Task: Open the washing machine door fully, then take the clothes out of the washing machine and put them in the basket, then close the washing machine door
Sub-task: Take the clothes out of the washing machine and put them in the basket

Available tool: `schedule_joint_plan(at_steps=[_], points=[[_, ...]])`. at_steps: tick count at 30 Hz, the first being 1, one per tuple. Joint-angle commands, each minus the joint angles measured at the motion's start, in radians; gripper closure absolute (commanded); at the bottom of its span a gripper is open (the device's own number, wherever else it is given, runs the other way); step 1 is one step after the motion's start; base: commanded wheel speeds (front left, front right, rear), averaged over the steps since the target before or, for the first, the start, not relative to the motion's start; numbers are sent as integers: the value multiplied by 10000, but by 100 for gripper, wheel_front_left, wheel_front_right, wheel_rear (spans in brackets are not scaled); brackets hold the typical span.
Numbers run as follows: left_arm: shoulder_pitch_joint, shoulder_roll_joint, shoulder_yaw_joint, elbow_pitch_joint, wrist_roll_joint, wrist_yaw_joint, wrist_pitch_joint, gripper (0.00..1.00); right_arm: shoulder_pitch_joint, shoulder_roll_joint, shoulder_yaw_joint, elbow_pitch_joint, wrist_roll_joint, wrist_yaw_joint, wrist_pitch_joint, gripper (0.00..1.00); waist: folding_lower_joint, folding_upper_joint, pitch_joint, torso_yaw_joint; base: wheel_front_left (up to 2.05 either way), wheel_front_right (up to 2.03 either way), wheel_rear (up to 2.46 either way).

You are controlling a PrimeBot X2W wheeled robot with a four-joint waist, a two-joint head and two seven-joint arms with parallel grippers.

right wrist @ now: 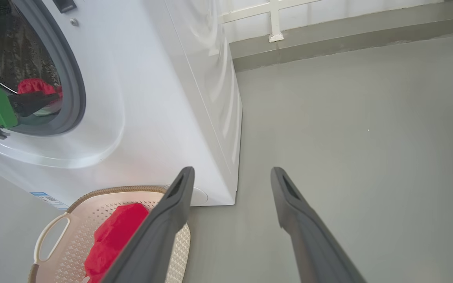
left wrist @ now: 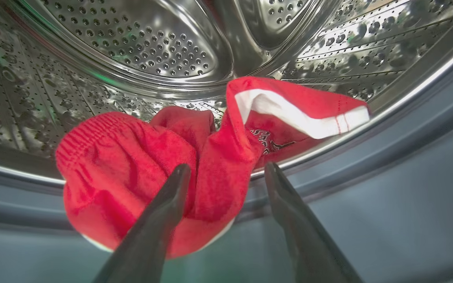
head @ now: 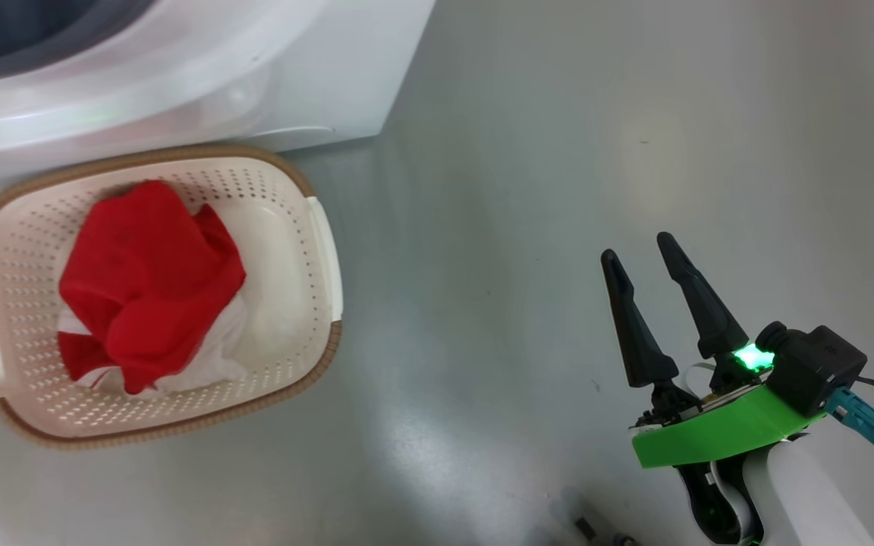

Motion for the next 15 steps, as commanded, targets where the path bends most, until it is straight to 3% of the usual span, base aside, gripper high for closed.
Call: schedule_joint_plan(at_steps=[1, 12, 13, 14, 15], points=[[-264, 656, -1, 3, 179, 167, 48, 0, -78, -22, 284, -258, 138, 73, -63, 0, 0, 0, 217, -225, 0, 0, 0], [-694, 1143, -351, 566, 322, 257, 551, 2, -101, -22, 437, -338, 253, 73, -63, 0, 0, 0, 423, -473, 0, 0, 0], [-700, 1145, -365, 583, 310, 267, 568, 56, -104, -22, 431, -341, 257, 73, -63, 0, 0, 0, 424, -472, 0, 0, 0], [-700, 1138, -366, 597, 284, 283, 559, 94, -107, -22, 422, -341, 259, 73, -63, 0, 0, 0, 414, -463, 0, 0, 0], [-692, 1123, -378, 607, 268, 291, 529, 100, -109, -22, 408, -338, 257, 73, -63, 0, 0, 0, 400, -447, 0, 0, 0]])
